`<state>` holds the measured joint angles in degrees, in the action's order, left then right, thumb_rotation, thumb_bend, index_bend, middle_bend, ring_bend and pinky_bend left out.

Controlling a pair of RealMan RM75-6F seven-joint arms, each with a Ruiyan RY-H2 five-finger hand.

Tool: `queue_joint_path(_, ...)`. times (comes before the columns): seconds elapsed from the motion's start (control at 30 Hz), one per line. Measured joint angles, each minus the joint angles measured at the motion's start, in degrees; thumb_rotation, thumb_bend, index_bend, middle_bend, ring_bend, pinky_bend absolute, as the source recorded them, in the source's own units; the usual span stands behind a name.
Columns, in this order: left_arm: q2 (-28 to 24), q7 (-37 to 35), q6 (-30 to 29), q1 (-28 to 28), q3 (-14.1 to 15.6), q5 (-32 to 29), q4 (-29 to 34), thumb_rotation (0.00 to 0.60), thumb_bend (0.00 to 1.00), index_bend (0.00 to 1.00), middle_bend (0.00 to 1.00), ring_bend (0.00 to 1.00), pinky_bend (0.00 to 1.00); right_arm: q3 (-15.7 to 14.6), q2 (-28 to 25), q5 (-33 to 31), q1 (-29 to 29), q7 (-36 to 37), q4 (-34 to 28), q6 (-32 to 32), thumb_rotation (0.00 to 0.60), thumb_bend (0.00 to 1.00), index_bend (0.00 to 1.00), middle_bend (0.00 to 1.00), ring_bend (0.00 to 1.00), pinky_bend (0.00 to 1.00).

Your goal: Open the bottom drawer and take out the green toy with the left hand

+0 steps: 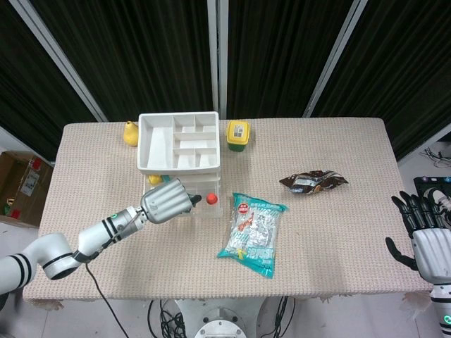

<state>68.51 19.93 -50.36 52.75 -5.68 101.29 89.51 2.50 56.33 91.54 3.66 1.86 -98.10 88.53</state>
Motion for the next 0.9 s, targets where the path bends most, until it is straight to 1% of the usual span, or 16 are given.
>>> queue_joint_path(0.07,0.0,0.1,0.4,0.2,0.1,-0.4,0.0,0.6,0.15,0.41,0.81,0.93,1.0,0.1,0.0,-0.1,0.0,0.1,0.0,0.0,0.6,0.29,0.0,0.0,0.0,0.0)
queue_joint_path(0.17,-0.2,-0.3,0.7,0.5,0.3,-0.9,0.2,0.6,0.19,0.43,0.81,0.93,1.0,0.1,0.1,-0.3,0.0,0.1,0.1,-0.1,0.6,0.29,0.0,0.0,0.0,0.0)
queue_joint_path(0.27,-0.3,-1.4,1.3,0.9,0.8,-1.0,0.5,0.6,0.27,0.45,0.8,0.93,1.0,0.2,0.2,-0.5,0.0,0.1,0.1,-0.3,0.6,0.29,0.0,0.0,0.0,0.0)
queue_joint_path(0.4,-0.3,-2.2,1.2,1.5,1.1,-0.9,0.5,0.6,0.38,0.53,0.81,0.93,1.0,0.2,0.3,-0.5,0.0,0.2,0.3,-0.3,0.6,0.29,0.0,0.0,0.0,0.0)
queue_joint_path(0.47,-0.2,-2.5,0.4,1.3,1.0,-1.1,0.3,0.6,0.42,0.55,0.81,0.93,1.0,0.2,0.3,-0.6,0.0,0.3,0.3,-0.3,0.6,0.29,0.0,0.0,0.0,0.0)
queue_joint_path(0.63,-0.9,-3.0,-2.3,0.5,0.5,-1.6,0.5,0.6,0.43,0.55,0.81,0.93,1.0,0.3,0.2,-0.3,-0.1,0.6,0.4,0.0,0.6,0.29,0.0,0.0,0.0,0.0)
queue_joint_path(0.73,-1.8,-3.5,-5.1,-0.6,0.1,-2.0,1.1,0.6,0.43,0.55,0.81,0.93,1.0,0.3,0.3,-0.1,0.0,0.8,0.6,0.0,0.6,0.29,0.0,0.0,0.0,0.0)
queue_joint_path(0.9,-3.9,-4.1,-12.3,-4.3,-0.3,-2.3,3.2,0.6,0.43,0.55,0.81,0.93,1.0,0.3,0.3,0.6,0.2,1.4,1.0,0.1,0.6,0.29,0.0,0.0,0.0,0.0)
